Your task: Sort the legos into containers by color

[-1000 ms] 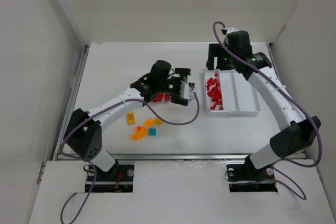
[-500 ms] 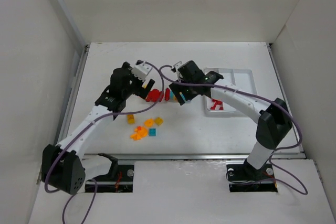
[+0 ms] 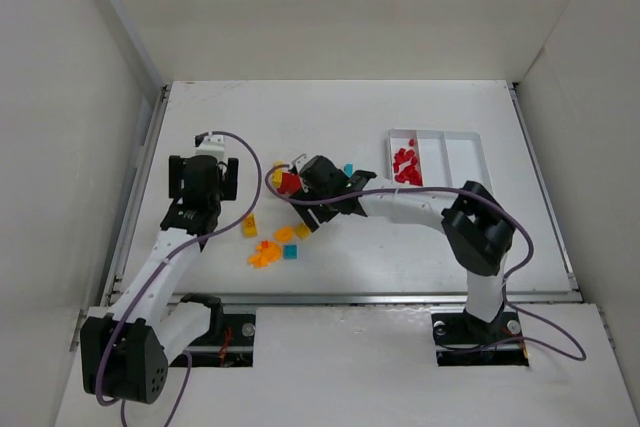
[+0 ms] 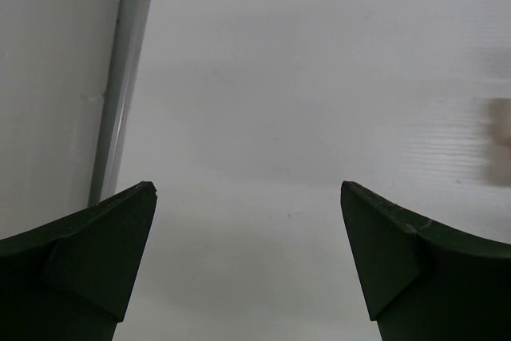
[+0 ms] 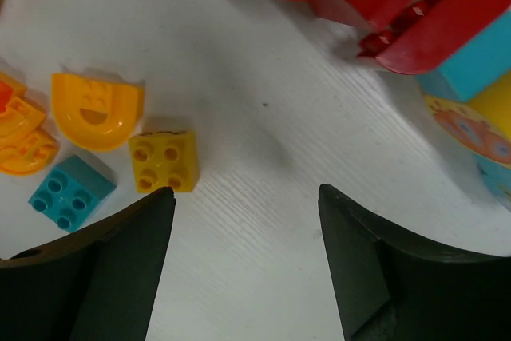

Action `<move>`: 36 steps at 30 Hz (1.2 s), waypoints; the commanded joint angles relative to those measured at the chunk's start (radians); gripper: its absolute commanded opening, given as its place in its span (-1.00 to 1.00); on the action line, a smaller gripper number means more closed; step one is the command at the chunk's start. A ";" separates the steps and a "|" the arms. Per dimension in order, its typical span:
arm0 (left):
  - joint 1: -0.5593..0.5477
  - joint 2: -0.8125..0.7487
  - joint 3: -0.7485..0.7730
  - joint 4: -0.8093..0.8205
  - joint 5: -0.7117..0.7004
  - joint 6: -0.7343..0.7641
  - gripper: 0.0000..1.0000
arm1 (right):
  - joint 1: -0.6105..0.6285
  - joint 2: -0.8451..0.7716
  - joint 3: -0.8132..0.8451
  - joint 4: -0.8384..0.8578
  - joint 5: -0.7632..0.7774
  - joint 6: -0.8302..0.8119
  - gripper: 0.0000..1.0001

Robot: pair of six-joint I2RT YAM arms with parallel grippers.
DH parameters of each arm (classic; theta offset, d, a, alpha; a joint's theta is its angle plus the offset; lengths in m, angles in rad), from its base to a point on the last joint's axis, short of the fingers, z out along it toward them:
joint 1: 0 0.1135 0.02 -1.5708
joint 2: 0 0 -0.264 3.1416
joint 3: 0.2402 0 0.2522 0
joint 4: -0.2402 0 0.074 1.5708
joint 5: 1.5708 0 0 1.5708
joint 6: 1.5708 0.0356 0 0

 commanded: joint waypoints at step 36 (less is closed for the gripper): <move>-0.046 -0.025 -0.143 0.062 -0.044 0.015 1.00 | 0.104 0.197 0.027 0.117 0.017 0.065 -0.55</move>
